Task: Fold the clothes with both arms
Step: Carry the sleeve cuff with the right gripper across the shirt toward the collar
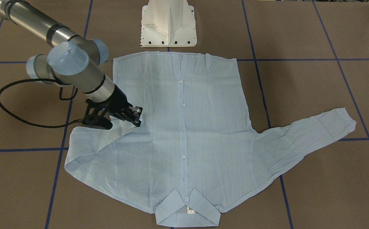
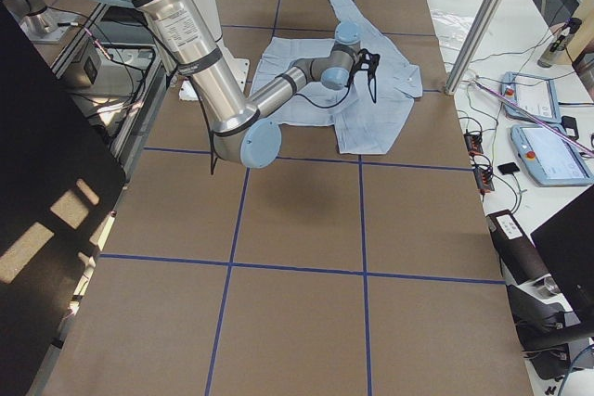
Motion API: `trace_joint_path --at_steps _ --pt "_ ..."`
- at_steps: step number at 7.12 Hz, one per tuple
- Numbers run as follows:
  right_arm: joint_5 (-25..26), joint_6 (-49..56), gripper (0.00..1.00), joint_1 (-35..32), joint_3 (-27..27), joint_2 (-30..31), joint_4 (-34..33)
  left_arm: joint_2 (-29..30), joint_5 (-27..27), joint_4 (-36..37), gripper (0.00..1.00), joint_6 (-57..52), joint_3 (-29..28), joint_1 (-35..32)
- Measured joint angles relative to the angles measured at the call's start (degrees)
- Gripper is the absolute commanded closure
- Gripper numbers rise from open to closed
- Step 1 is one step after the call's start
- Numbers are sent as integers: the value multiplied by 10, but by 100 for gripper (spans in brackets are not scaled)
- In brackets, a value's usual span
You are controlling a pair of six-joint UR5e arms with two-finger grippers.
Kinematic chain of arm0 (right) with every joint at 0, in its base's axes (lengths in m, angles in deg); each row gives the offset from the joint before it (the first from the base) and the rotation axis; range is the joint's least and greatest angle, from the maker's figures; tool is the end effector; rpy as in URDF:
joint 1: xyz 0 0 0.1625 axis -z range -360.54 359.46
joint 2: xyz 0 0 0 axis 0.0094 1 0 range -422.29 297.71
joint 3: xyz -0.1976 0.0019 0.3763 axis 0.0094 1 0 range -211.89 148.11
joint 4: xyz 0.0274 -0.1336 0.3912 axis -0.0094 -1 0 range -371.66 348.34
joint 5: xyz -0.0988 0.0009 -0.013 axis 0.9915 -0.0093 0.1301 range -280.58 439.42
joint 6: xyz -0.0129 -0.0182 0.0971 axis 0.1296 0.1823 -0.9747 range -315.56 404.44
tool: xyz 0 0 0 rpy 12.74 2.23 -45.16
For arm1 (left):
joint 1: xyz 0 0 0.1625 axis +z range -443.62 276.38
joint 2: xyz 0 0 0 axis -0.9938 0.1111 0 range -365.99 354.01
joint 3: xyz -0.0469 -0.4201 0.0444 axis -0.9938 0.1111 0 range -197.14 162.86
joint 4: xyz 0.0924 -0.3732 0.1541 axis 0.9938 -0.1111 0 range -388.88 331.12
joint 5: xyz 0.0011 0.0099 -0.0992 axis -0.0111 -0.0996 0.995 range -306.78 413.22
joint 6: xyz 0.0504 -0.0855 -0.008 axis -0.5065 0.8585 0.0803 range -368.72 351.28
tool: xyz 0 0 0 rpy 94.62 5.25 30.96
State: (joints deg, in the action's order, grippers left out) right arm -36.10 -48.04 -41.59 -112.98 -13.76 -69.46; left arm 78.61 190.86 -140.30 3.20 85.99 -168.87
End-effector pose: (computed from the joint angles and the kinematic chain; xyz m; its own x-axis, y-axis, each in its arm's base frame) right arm -0.4956 -0.5515 0.2182 0.3085 0.3203 0.8957 -0.3124 0.9235 -0.2227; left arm -0.0208 -0.4717 0.5429 0.6428 0.2258 -0.7320 0.0616 0.9372 0.3433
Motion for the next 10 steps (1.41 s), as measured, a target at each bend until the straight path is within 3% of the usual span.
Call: trace_joint_path --at_steps 2,4,9,10 --pt "59 -57 100 21 122 -140 0 -4 1 -23 0 1 1 0" --pt "97 -67 100 37 196 -215 3 -5 2 -29 0 1 1 0" --pt "138 -68 100 53 247 -253 11 -5 2 -30 0 -2 1 0" --pt "144 -68 44 54 250 -256 14 -5 2 -30 0 -2 1 0"
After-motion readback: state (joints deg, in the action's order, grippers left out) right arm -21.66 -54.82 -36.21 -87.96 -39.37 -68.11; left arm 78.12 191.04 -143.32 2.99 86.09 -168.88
